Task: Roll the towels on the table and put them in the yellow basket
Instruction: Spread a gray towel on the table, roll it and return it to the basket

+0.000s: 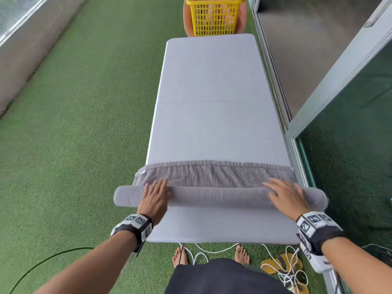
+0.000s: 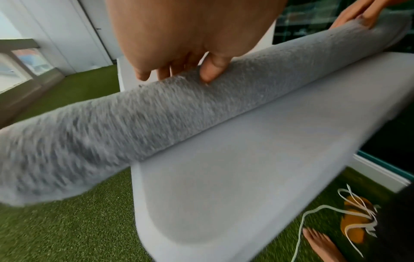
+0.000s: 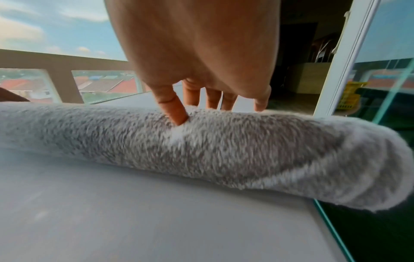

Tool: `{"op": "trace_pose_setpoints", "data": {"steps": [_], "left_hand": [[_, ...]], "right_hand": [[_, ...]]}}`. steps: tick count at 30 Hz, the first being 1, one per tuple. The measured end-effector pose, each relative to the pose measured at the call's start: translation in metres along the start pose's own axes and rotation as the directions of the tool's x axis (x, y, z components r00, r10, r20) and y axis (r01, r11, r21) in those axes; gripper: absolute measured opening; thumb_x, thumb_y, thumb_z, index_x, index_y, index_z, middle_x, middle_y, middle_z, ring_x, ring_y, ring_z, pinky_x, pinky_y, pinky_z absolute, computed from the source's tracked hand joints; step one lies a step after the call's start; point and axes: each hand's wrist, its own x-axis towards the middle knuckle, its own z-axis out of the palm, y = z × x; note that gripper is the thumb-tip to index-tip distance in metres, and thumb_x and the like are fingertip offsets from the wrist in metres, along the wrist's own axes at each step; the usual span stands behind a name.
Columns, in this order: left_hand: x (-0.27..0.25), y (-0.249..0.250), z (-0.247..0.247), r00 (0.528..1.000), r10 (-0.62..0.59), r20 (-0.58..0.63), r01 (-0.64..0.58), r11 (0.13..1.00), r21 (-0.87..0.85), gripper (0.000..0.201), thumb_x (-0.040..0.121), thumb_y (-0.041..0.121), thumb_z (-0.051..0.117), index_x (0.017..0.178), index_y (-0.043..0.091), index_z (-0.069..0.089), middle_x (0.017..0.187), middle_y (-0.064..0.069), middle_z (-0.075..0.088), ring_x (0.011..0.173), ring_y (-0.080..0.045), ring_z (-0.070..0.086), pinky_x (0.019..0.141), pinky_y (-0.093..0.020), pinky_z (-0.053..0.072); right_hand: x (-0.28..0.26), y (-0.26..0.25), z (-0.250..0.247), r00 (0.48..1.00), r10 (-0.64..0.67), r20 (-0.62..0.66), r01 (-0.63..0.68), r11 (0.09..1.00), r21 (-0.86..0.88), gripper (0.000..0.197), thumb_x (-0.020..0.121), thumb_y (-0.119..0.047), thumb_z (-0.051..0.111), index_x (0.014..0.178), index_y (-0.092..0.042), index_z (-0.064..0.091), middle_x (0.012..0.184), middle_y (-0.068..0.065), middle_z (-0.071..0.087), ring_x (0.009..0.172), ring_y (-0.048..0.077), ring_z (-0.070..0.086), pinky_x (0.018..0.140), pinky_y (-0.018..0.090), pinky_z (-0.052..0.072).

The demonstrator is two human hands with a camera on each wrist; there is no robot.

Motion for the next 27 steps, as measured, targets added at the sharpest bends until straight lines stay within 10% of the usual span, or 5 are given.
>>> {"op": "trace_pose_setpoints", "data": {"steps": [5,10,16,22,27], "left_hand": [[-0.002,-0.005,0.008,0.984,0.057,0.168,-0.076,0.991,0.110,0.085,0.080,0.052,0.066,0.146,0.012,0.033,0.151,-0.003,0.035,0.141,-0.025,0.031,0.119,-0.044,0.012],[0.003,-0.003,0.006,0.993,0.075,0.092,-0.085,0.990,0.113,0.026,0.079,0.037,0.063,0.101,0.023,0.063,0.106,0.006,0.068,0.102,-0.017,0.059,0.105,-0.038,0.036],[0.043,-0.010,-0.019,0.993,-0.112,0.023,0.112,0.994,0.020,0.071,0.090,0.042,-0.004,0.153,0.011,0.012,0.159,-0.008,0.016,0.147,-0.027,0.014,0.118,-0.045,-0.001],[0.053,-0.035,-0.026,0.977,-0.094,0.189,0.059,0.981,0.182,0.084,0.094,0.048,0.048,0.154,0.017,-0.001,0.161,-0.004,-0.002,0.148,-0.026,-0.002,0.117,-0.048,-0.003],[0.058,-0.031,-0.023,0.984,-0.094,0.150,0.058,0.972,0.226,0.054,0.092,0.019,0.050,0.143,0.015,0.032,0.146,-0.004,0.040,0.137,-0.025,0.032,0.115,-0.042,0.020]], "right_hand": [[-0.007,-0.006,0.005,0.990,-0.033,0.138,0.049,0.993,-0.110,0.076,0.084,-0.066,0.055,0.150,-0.040,0.025,0.154,-0.018,0.029,0.143,0.010,0.028,0.118,0.051,-0.001],[-0.005,-0.007,0.003,0.981,-0.070,0.181,0.105,0.976,-0.189,0.053,0.082,-0.042,0.066,0.132,-0.043,0.047,0.136,-0.017,0.053,0.124,0.010,0.046,0.116,0.044,0.014],[0.042,0.001,-0.031,0.999,0.004,-0.037,-0.007,0.995,-0.098,0.042,0.099,-0.040,0.040,0.140,-0.038,0.045,0.151,-0.012,0.042,0.137,0.011,0.037,0.118,0.049,0.010],[0.055,0.016,-0.045,0.988,0.050,0.144,-0.030,0.990,-0.136,0.075,0.086,-0.078,0.034,0.150,-0.040,0.026,0.159,-0.015,0.023,0.148,0.010,0.018,0.117,0.051,-0.001],[0.042,0.020,-0.024,0.978,0.119,0.172,-0.071,0.963,-0.262,0.074,0.086,-0.061,0.057,0.149,-0.034,0.028,0.153,-0.009,0.037,0.142,0.016,0.031,0.117,0.057,0.010]]}}
